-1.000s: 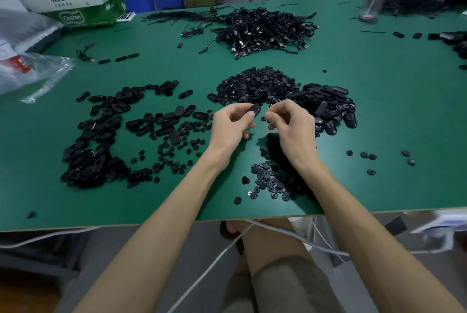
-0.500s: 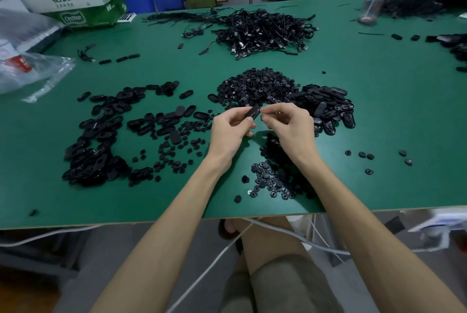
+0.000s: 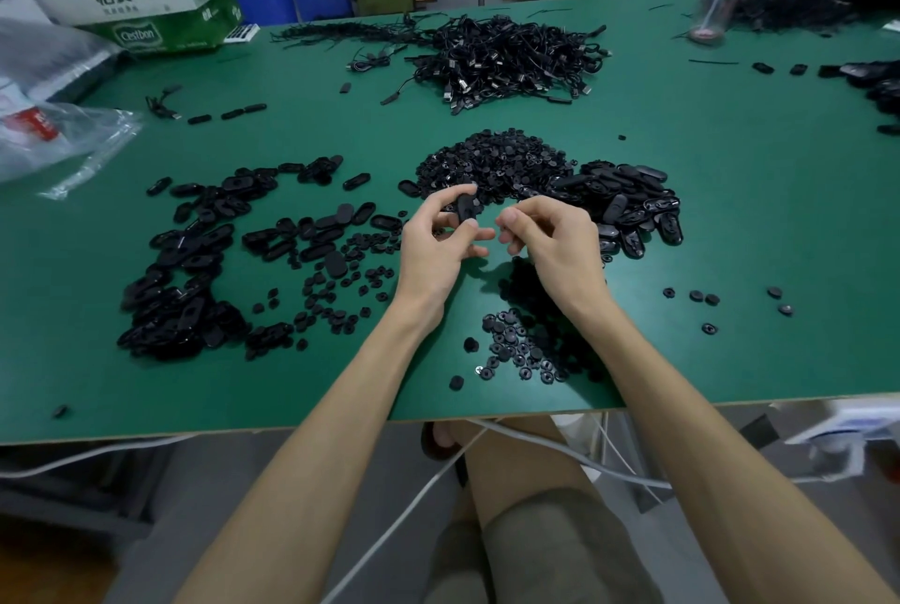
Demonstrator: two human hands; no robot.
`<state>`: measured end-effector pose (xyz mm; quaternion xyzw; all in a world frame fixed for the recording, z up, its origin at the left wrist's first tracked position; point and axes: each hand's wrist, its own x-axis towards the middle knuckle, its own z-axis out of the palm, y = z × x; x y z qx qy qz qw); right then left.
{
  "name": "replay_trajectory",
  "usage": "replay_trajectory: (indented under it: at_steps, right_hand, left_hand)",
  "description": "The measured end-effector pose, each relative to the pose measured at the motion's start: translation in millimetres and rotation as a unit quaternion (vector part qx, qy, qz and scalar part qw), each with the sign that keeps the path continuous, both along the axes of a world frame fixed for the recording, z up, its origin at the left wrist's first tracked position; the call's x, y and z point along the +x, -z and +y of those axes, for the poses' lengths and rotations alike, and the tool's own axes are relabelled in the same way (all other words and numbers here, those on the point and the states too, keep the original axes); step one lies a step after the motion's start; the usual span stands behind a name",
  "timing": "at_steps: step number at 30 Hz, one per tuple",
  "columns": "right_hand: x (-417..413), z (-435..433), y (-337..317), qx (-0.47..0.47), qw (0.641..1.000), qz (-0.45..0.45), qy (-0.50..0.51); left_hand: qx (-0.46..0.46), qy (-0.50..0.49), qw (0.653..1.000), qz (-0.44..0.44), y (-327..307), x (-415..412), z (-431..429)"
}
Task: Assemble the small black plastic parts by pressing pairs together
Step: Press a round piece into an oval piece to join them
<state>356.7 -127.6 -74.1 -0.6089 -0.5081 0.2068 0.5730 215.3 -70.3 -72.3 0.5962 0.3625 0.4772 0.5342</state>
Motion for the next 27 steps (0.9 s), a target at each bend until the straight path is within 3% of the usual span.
replay_trajectory:
  at_steps: [8, 18, 27]
  right_hand:
    - [-0.4, -0.1, 2.2, -0.015, 0.999, -0.029, -0.006]
    - [-1.3, -1.3, -1.0, -0.003, 1.0, 0.005, 0.002]
    - [-1.6, -3.6, -3.8, -0.017, 0.999, -0.036, 0.031]
  left_hand:
    - [-0.028, -0.024, 0.999, -0.029, 2.2, 0.3, -1.8]
    - [-0.032, 0.004, 0.999, -0.014, 6.4, 1.5, 0.0]
    - [-0.02, 0.024, 0.999, 0.016, 4.9, 2.6, -2.3]
